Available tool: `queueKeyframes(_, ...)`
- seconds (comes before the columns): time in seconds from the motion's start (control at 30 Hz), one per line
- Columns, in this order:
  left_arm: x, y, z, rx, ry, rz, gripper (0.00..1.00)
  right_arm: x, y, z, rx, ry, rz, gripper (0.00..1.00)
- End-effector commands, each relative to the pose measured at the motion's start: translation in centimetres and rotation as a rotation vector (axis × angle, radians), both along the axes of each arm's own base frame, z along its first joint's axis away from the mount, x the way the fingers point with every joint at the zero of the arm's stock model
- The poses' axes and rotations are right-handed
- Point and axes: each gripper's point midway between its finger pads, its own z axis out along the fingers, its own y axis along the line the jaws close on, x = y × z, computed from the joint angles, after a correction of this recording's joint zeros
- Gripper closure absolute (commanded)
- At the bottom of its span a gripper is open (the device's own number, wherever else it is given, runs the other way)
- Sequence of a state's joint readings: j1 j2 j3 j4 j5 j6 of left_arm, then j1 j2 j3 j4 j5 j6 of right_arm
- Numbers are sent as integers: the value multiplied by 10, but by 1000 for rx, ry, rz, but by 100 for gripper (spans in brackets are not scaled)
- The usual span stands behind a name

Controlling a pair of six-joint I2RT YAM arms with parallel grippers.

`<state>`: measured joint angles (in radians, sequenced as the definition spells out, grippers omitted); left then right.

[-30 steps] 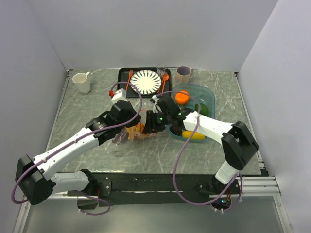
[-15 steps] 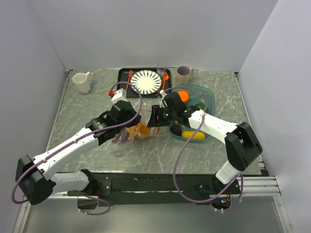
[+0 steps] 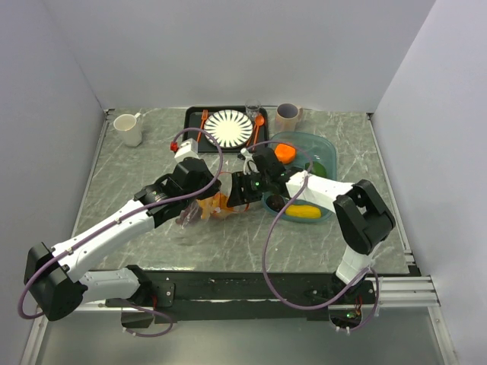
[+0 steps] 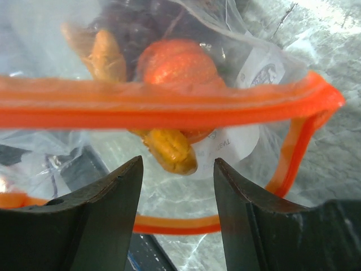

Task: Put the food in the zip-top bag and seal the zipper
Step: Place the fake vegetable in the zipper food storage bag.

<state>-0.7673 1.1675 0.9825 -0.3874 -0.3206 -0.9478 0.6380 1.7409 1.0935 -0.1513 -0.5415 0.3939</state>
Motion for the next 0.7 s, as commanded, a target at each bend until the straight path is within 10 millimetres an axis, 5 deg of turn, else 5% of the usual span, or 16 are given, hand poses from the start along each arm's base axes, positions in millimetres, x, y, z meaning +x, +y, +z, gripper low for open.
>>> queueKeyframes(0.0,5,-3,27,-44,-49,8,99,10,12,18,69,-86,34,40)
queueKeyframes(0.23,5,-5,26,-48,-46,4,99,6,19,30,134,-96,75,59)
queueKeyframes(0.4,4,-4,25,-42,-42,7,99,-4,22,35,172,-73,119,99)
queueKeyframes(0.67,3,-1,25,-45,-44,12,99,-30,26,68,320,-80,224,100)
